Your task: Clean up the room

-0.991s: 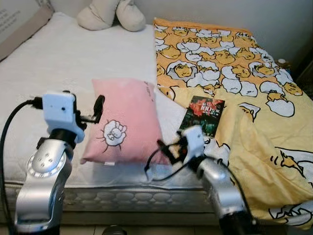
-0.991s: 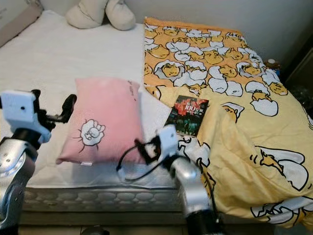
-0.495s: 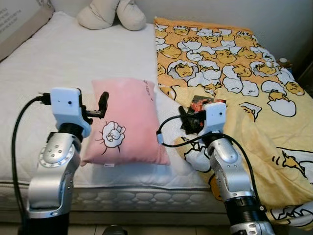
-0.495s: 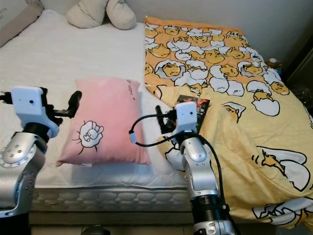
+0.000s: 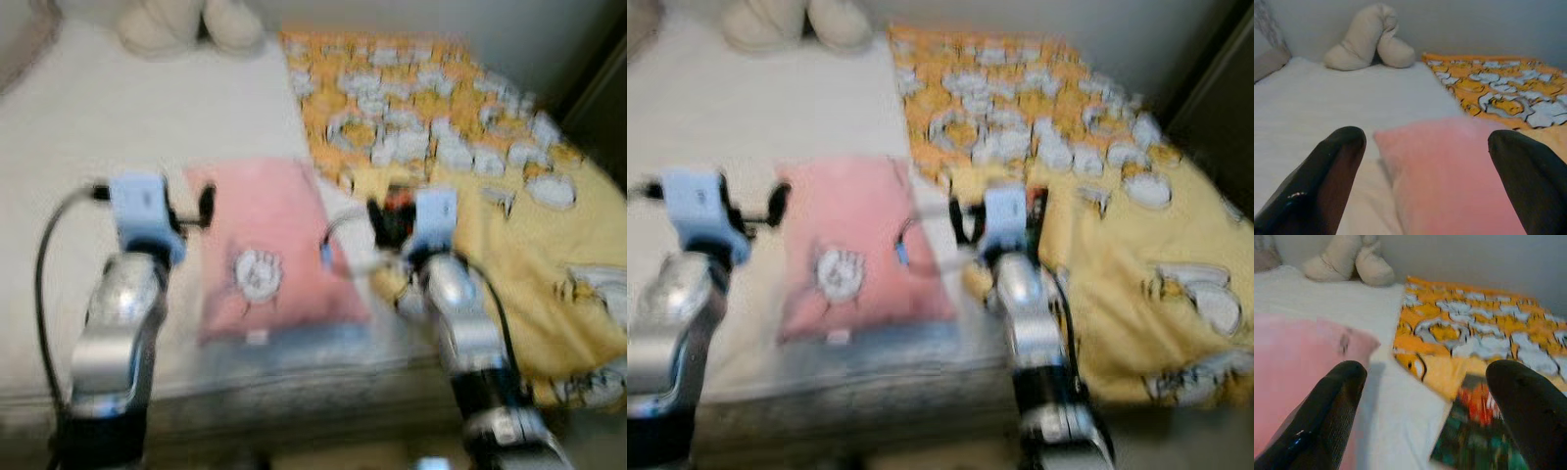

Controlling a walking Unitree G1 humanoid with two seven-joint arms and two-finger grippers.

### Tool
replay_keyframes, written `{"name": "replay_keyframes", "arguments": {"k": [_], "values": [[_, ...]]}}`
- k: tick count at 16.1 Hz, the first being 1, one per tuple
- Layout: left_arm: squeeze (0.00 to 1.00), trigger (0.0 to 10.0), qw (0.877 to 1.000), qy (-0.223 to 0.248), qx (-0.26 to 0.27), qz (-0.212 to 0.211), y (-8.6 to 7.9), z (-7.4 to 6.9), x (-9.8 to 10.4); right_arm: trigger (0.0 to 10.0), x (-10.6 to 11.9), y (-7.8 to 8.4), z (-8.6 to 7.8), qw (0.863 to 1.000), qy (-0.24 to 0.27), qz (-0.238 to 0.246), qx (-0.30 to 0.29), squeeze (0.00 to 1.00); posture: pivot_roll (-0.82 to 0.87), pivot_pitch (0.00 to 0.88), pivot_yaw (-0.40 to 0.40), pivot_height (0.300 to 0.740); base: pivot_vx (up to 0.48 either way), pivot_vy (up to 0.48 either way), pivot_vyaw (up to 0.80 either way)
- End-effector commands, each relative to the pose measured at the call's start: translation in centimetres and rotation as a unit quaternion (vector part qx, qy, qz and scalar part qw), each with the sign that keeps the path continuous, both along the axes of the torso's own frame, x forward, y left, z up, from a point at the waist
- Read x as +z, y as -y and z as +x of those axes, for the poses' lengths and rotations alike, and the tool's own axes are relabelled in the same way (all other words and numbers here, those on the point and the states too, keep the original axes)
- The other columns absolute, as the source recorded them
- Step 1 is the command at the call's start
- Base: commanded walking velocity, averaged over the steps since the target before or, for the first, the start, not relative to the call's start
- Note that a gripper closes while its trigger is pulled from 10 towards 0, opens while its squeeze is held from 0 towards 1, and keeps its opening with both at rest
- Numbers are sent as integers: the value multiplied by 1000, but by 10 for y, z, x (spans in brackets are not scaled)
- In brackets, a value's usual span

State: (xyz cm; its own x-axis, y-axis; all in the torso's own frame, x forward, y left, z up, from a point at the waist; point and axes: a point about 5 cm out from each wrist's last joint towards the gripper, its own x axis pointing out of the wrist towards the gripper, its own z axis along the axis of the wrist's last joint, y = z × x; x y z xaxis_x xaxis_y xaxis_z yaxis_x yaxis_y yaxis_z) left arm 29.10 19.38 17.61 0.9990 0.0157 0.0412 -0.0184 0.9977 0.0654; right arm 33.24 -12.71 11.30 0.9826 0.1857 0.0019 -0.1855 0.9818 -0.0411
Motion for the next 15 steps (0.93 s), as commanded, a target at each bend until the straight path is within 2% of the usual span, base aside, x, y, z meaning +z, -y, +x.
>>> {"name": "replay_keyframes", "arguments": {"k": [1,2,4,5,8,11,12,13,14,15], "values": [[0,10000,1000,-6,-7,-13,3,5,-2,10000,-3,11,4,999,-15,24,-26,0,169,0,-73,740,0,0,0],[0,10000,1000,-12,-8,-12,3,7,-3,10000,-4,13,5,999,-19,29,-30,0,169,0,-73,740,0,0,0],[0,10000,996,-66,6,-54,-12,22,-17,10000,-11,29,15,994,-69,68,-51,0,178,0,-70,740,0,0,0],[0,10000,992,-97,21,-83,-27,30,-24,10000,-15,40,21,990,-100,84,-53,0,181,0,-62,740,0,0,0],[0,10000,975,-149,27,-163,-40,46,-39,10000,-21,71,29,976,-165,129,-62,0,180,0,-50,740,0,0,0],[0,10000,969,-153,45,-186,-45,51,-42,10000,-20,83,31,974,-177,121,-75,0,177,0,-54,740,0,0,0],[0,10000,973,-142,40,-175,-45,51,-39,10000,-15,82,34,977,-167,108,-72,0,179,0,-56,740,0,0,0],[0,10000,990,-90,20,-103,-43,47,-22,10000,0,77,40,990,-109,54,-70,0,179,0,-66,740,0,0,0],[0,10000,999,-23,8,-32,-37,40,-3,10000,17,70,43,996,-36,11,-78,0,179,0,-67,740,0,0,0],[0,10000,998,49,0,33,-27,24,17,10000,28,58,34,995,39,-4,-93,0,179,0,-72,740,0,0,0]]}}
